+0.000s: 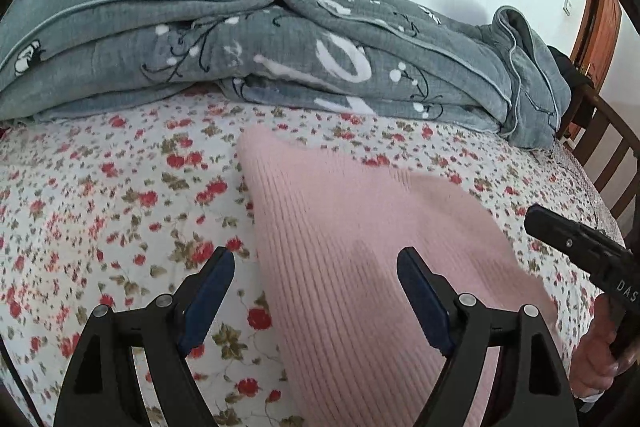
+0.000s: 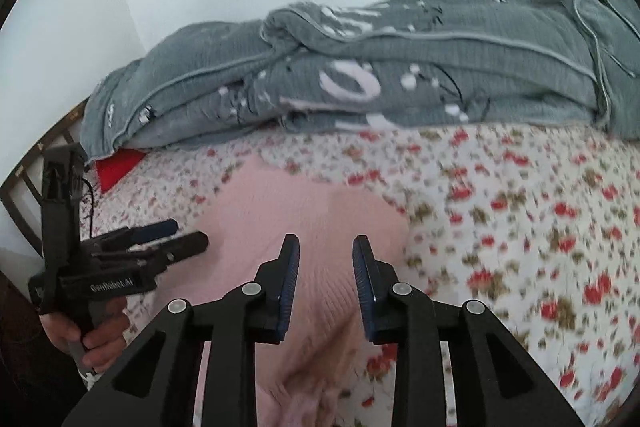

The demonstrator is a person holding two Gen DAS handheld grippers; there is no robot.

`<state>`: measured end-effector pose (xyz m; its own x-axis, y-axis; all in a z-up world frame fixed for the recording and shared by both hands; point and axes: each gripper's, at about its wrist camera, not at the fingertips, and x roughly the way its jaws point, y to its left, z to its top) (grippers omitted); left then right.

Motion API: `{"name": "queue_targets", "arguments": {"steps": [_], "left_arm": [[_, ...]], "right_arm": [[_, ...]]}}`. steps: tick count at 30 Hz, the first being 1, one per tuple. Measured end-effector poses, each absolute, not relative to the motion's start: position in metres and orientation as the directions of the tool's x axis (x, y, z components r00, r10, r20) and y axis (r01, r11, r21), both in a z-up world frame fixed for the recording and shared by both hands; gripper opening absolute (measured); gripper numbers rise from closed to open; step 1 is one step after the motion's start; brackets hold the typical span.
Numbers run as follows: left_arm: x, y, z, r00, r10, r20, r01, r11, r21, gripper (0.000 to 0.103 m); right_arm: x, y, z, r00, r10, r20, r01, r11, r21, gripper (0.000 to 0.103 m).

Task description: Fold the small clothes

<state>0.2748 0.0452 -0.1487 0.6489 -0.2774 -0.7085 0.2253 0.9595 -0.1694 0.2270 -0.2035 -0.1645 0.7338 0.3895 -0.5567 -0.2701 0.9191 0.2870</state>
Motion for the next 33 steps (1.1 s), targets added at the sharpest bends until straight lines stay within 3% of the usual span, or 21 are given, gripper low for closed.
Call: {"name": "queue_targets", "arguments": {"steps": [5,10,14,22,28,33], "left_arm": [[0.29,0.039,-0.142,0.657,-0.269,-0.704,0.241,0.96,-0.142,0.082],[0.306,0.034,-0.143,0.639,-0.304,-0.706,0.299,0.944,-0.136,0.079],[0.321,0.031,-0.151,0.591,-0.36,-0.722,0.354,0.92,-0.168,0.079],[0.352,0.011,-0.178,0.521,-0.36,-0.774,0.357,0.915,-0.185,0.077],[0.337,0.02,-0.171,0.516,-0.37,-0.773,0.313,0.921,-0.231,0.076],[0.304,0.029,-0.161,0.551,-0.374,-0.746,0.303,0.923,-0.239,0.076]], "right_arm": [[0.251,-0.193,-0.166,0.73,0.401,-0.553,-0.293,0.915,0.277,0.029],[0.286,-0.191,-0.214,0.667,0.371,-0.646,-0.242,0.928,0.284,0.029],[0.298,-0.209,-0.232,0.652,0.426,-0.627,-0.209,0.896,0.391,0.024],[0.301,-0.203,-0.236,0.665,0.363,-0.653,-0.186,0.927,0.326,0.024],[0.302,-0.215,-0.231,0.641,0.415,-0.646,-0.176,0.898,0.402,0.025],[0.253,-0.207,-0.196,0.703,0.449,-0.552,-0.24,0.88,0.41,0.03]]}}
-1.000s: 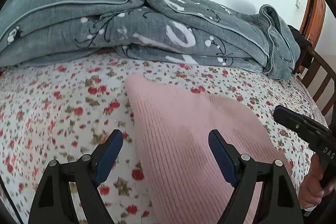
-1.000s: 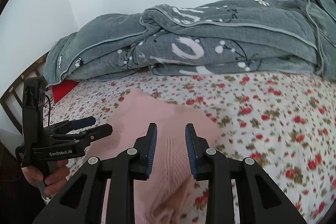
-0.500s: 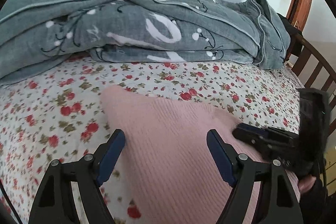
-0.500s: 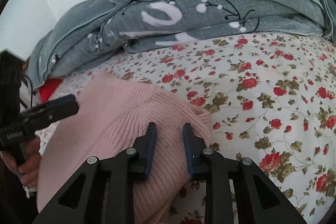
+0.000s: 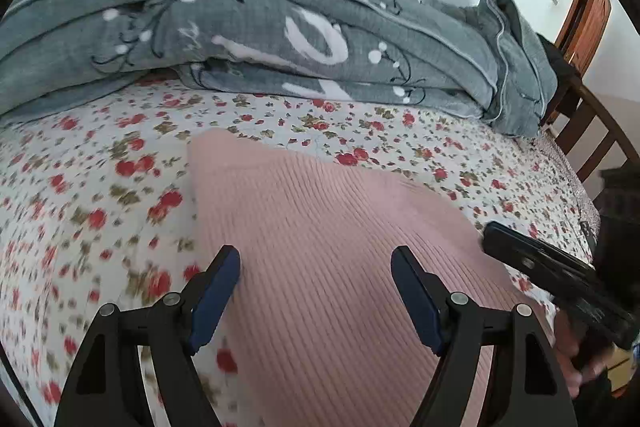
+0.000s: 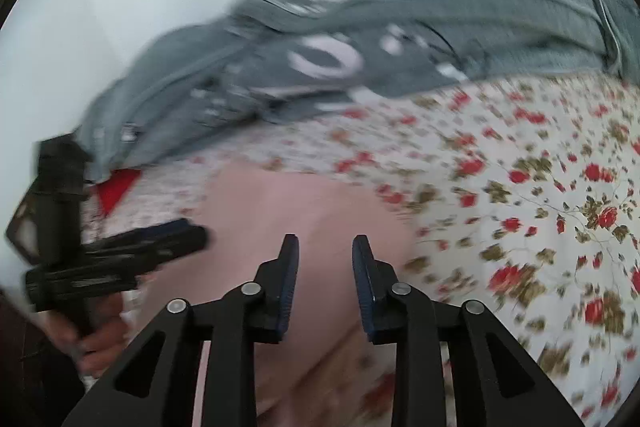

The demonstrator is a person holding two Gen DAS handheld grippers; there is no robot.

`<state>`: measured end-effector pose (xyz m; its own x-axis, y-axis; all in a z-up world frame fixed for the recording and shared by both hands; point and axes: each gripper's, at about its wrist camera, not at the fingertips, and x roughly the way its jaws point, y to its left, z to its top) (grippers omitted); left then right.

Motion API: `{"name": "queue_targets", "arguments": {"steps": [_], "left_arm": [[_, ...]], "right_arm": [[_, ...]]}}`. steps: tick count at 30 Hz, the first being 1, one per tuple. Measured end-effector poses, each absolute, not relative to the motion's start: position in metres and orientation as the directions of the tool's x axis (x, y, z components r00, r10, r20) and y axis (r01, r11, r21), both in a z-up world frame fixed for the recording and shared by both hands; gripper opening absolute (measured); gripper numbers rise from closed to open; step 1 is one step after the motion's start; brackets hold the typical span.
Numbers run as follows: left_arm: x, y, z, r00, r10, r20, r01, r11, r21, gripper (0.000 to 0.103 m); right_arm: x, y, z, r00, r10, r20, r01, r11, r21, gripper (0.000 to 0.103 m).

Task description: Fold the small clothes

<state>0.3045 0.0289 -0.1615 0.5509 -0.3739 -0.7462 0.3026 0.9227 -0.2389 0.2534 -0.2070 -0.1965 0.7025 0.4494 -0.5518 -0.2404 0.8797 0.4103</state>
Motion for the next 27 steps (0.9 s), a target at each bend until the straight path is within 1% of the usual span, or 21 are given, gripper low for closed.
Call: {"name": "queue_targets", "arguments": {"steps": [1,2,4,5,6,7,8,10,13,15,17,19,21,24,27], "left_arm": [[0.295,0.031,-0.16,0.563,-0.367,-0.74,0.291,0.927,-0.238,0.076],[0.29,0.032,-0.159,0.566,-0.365,-0.739,0.284,0.928,-0.24,0.076],[0.279,0.035,-0.159,0.567,-0.365,-0.739,0.268,0.93,-0.253,0.076],[0.27,0.038,-0.159,0.566,-0.369,-0.737,0.259,0.929,-0.266,0.076],[0.264,0.039,-0.159,0.566,-0.374,-0.734,0.255,0.927,-0.276,0.076],[0.255,0.04,-0.16,0.567,-0.382,-0.729,0.253,0.924,-0.287,0.076],[0.243,0.039,-0.164,0.568,-0.391,-0.724,0.257,0.92,-0.295,0.076],[0.229,0.034,-0.17,0.568,-0.386,-0.727,0.262,0.922,-0.285,0.076],[0.211,0.021,-0.183,0.593,-0.32,-0.739,0.244,0.946,-0.213,0.078],[0.204,0.023,-0.187,0.588,-0.323,-0.742,0.222,0.946,-0.237,0.078],[0.2,0.03,-0.194,0.551,-0.368,-0.749,0.202,0.929,-0.309,0.078],[0.194,0.037,-0.197,0.545,-0.383,-0.746,0.177,0.922,-0.344,0.078],[0.187,0.038,-0.194,0.556,-0.362,-0.748,0.165,0.931,-0.327,0.078],[0.178,0.035,-0.188,0.562,-0.331,-0.758,0.16,0.943,-0.293,0.076],[0.169,0.035,-0.181,0.567,-0.319,-0.76,0.15,0.947,-0.285,0.076]], "right_arm": [[0.24,-0.199,-0.19,0.719,0.445,-0.533,-0.269,0.886,0.378,0.032],[0.226,-0.188,-0.186,0.742,0.417,-0.525,-0.286,0.905,0.316,0.032],[0.207,-0.169,-0.186,0.788,0.309,-0.532,-0.269,0.951,0.153,0.032],[0.201,-0.161,-0.196,0.807,0.199,-0.556,-0.215,0.976,0.037,0.032],[0.201,-0.16,-0.208,0.796,0.137,-0.59,-0.173,0.985,-0.005,0.032],[0.202,-0.164,-0.214,0.786,0.135,-0.604,-0.163,0.987,0.008,0.032],[0.198,-0.171,-0.22,0.79,0.148,-0.595,-0.15,0.988,0.047,0.036],[0.195,-0.179,-0.221,0.804,0.124,-0.581,-0.106,0.992,0.064,0.04],[0.198,-0.178,-0.223,0.808,0.11,-0.579,-0.098,0.994,0.051,0.039],[0.198,-0.177,-0.225,0.81,0.101,-0.577,-0.094,0.995,0.042,0.039],[0.196,-0.181,-0.225,0.806,0.103,-0.582,-0.088,0.995,0.054,0.039],[0.19,-0.185,-0.226,0.8,0.11,-0.589,-0.08,0.994,0.076,0.04],[0.184,-0.187,-0.225,0.795,0.116,-0.596,-0.076,0.993,0.092,0.041],[0.175,-0.184,-0.219,0.789,0.103,-0.606,-0.085,0.995,0.058,0.042],[0.164,-0.188,-0.212,0.779,0.111,-0.617,-0.081,0.994,0.077,0.043]]}}
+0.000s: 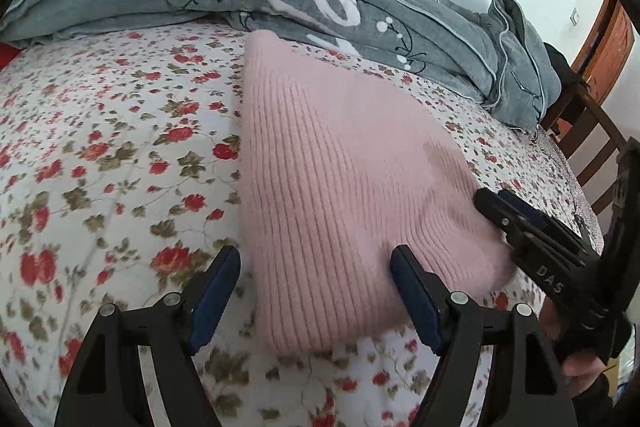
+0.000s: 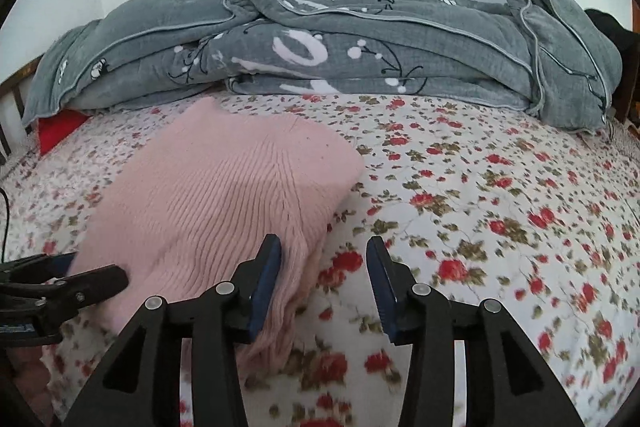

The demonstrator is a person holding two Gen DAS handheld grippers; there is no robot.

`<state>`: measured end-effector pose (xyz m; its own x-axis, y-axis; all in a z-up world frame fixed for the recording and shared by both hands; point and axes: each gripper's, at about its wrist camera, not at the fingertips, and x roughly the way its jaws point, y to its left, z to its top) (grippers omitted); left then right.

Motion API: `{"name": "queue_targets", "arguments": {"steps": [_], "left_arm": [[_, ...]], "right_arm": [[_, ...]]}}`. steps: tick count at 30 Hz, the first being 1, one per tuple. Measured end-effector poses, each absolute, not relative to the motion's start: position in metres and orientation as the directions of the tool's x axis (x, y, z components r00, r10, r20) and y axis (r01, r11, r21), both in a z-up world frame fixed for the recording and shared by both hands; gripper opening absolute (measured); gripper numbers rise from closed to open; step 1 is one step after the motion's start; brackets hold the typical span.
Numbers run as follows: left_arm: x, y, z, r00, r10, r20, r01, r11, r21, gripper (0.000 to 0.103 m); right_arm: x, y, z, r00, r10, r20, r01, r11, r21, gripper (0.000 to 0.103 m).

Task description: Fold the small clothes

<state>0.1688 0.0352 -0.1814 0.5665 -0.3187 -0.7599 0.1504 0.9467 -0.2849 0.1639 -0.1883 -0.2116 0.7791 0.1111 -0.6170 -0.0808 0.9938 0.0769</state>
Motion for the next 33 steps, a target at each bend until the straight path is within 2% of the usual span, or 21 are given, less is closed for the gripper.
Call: {"name": "queue_targets", "arguments": {"steps": [4,13,15,17,23,24,26,31,33], "left_arm": [[0.149,0.037,-0.168,0.562,-0.331,-0.758,0.159,0.942,-0.294,0.076],[0.082,0.028,-0.119,0.634,-0.262,-0.728,0.196,0.965,-0.176,0.077],[0.073,0.026,-0.111,0.645,-0.26,-0.719,0.196,0.965,-0.173,0.077],[0.061,0.024,-0.1,0.662,-0.251,-0.706,0.191,0.968,-0.165,0.077],[0.034,0.015,-0.073,0.699,-0.233,-0.676,0.175,0.972,-0.154,0.079],[0.03,0.014,-0.069,0.705,-0.229,-0.671,0.171,0.973,-0.152,0.08],[0.024,0.012,-0.063,0.711,-0.222,-0.667,0.168,0.975,-0.145,0.081],[0.009,0.009,-0.052,0.727,-0.199,-0.658,0.158,0.98,-0.122,0.084],[0.007,0.009,-0.048,0.73,-0.191,-0.656,0.151,0.981,-0.118,0.084]], "right_arm": [[0.142,-0.194,-0.205,0.758,0.101,-0.645,-0.064,0.995,0.079,0.044],[0.08,-0.2,-0.179,0.759,-0.001,-0.652,0.006,1.0,0.006,0.045],[0.065,-0.204,-0.164,0.77,0.003,-0.638,0.015,1.0,0.022,0.047],[0.052,-0.209,-0.149,0.78,0.008,-0.626,0.022,0.999,0.04,0.054],[0.018,-0.22,-0.114,0.785,0.061,-0.617,-0.01,0.996,0.085,0.056],[0.012,-0.221,-0.109,0.784,0.063,-0.617,-0.014,0.996,0.085,0.058],[0.004,-0.222,-0.103,0.782,0.061,-0.62,-0.015,0.997,0.079,0.08],[-0.02,-0.223,-0.093,0.822,0.009,-0.569,0.0,1.0,0.015,0.091],[-0.024,-0.225,-0.089,0.827,0.012,-0.563,0.0,1.0,0.022,0.092]]}}
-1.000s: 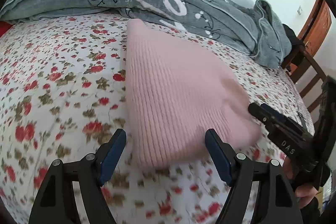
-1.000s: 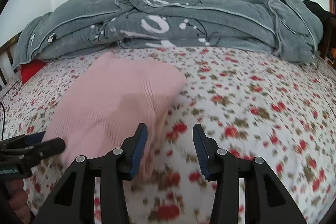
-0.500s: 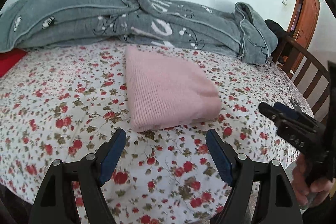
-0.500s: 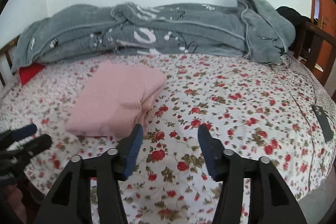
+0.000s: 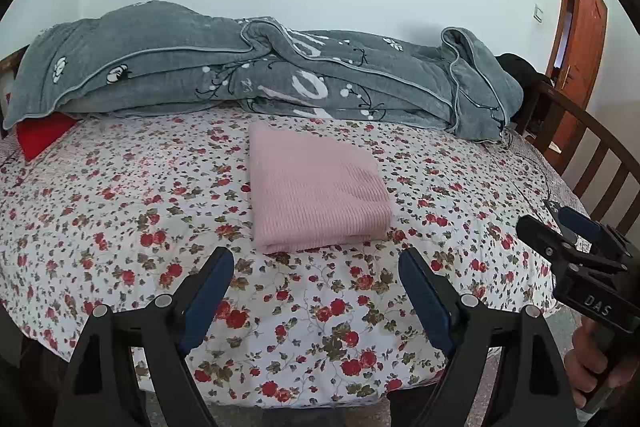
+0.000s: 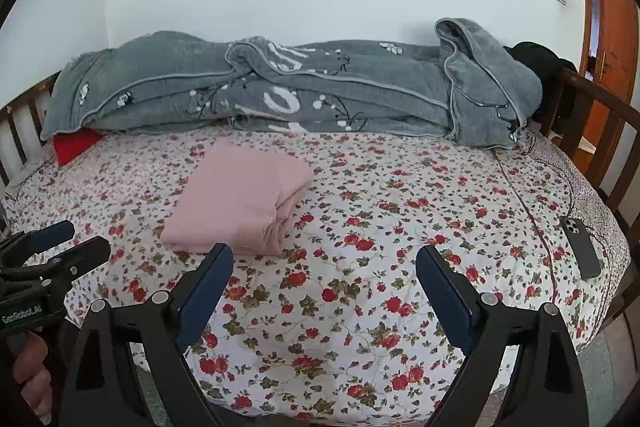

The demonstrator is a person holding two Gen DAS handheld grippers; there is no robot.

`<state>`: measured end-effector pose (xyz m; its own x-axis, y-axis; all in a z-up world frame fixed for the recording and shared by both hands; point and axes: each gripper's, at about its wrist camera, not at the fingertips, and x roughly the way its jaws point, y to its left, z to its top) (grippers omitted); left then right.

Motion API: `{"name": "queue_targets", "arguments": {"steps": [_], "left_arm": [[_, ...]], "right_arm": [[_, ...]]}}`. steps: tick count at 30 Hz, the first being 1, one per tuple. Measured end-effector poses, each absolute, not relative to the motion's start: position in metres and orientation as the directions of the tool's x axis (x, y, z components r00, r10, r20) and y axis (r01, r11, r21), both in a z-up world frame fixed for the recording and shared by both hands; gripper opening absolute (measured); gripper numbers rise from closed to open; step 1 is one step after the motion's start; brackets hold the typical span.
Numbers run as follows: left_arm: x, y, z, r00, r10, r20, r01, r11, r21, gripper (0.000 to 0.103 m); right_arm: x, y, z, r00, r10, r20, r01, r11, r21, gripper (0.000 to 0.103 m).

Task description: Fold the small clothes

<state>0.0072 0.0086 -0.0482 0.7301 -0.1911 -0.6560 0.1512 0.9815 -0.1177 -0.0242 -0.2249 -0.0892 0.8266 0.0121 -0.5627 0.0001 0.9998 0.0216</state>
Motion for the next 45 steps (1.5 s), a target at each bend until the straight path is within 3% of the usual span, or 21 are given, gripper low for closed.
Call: {"name": "queue_targets", "arguments": {"steps": [45], "left_arm": [[0.001,0.011,-0.038,0.76,-0.145,-0.634,0.107,0.989,-0.097,0.084]], "right_arm": [[-0.045,-0.227,-0.075,0.845,0.031,-0.535,0.002,0.998,0.062,0.093]]}}
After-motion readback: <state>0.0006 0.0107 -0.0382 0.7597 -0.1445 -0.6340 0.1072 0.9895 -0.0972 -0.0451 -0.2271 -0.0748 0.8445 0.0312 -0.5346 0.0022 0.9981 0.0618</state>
